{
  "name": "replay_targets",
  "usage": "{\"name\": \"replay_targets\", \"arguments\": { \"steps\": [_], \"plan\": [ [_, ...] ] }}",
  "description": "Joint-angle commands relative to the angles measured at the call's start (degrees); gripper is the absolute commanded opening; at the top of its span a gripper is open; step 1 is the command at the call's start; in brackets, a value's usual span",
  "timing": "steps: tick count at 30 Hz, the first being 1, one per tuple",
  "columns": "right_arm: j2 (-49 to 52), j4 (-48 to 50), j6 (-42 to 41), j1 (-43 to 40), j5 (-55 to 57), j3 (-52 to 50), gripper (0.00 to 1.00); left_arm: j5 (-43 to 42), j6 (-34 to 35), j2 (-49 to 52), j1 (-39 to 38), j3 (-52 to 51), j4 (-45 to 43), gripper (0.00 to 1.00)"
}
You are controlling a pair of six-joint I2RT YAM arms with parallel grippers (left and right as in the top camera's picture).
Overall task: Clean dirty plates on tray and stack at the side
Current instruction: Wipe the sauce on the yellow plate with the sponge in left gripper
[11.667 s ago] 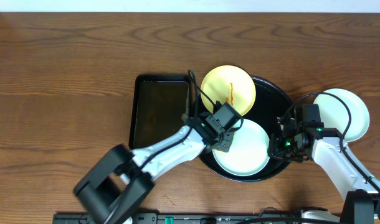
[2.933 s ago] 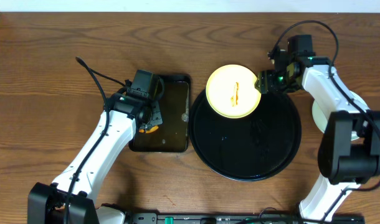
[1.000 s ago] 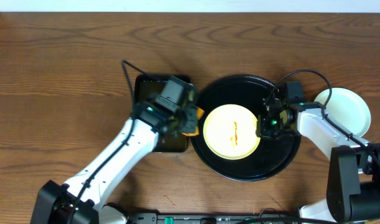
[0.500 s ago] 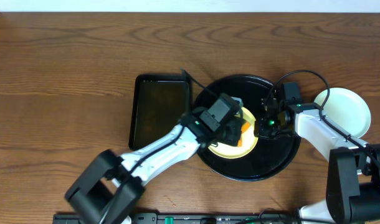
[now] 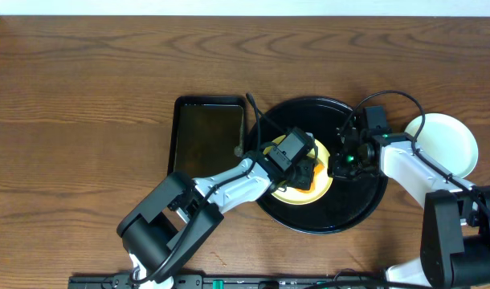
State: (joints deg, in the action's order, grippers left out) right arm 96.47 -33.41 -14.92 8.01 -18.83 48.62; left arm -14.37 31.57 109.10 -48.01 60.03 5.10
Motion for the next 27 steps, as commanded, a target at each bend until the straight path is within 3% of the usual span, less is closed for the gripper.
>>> {"name": "replay_targets", "arguments": {
  "steps": [1,3,10,14,16,21,27],
  "plan": [
    [-0.09,-1.2,-0.72,1.09,1.01,-0.81,0.01,18.4,-0.17,2.01,0.72,0.11,3.63,0.08],
    [-0.11,-1.42,-0.72,1.09,1.01,-0.81,0.01,21.66,-1.29,2.01,1.57,0.11,3.61,0.08],
    [-0.09,-1.77,-0.7,1.09,1.03,-0.81,0.01,20.85,-1.27,1.55,3.26,0.22,9.42,0.08],
    [-0.09,-1.81,-0.7,1.09,1.03,-0.81,0.01,14.71,-1.33,0.79,3.21,0.22,19.1,0.08],
    [-0.09,-2.01,-0.7,1.09,1.03,-0.81,0.01,8.52,-5.16,0.13,3.21,0.22,22.12,0.07],
    [-0.09,-2.23,-0.7,1.09,1.01,-0.81,0.01,-7.41,-15.78,-2.36,3.19,0.22,17.53,0.07],
    [-0.09,-2.73,-0.7,1.07,1.03,-0.81,0.01,-8.96,-16.55,-2.82,3.34,0.24,8.76,0.07]
  ]
}}
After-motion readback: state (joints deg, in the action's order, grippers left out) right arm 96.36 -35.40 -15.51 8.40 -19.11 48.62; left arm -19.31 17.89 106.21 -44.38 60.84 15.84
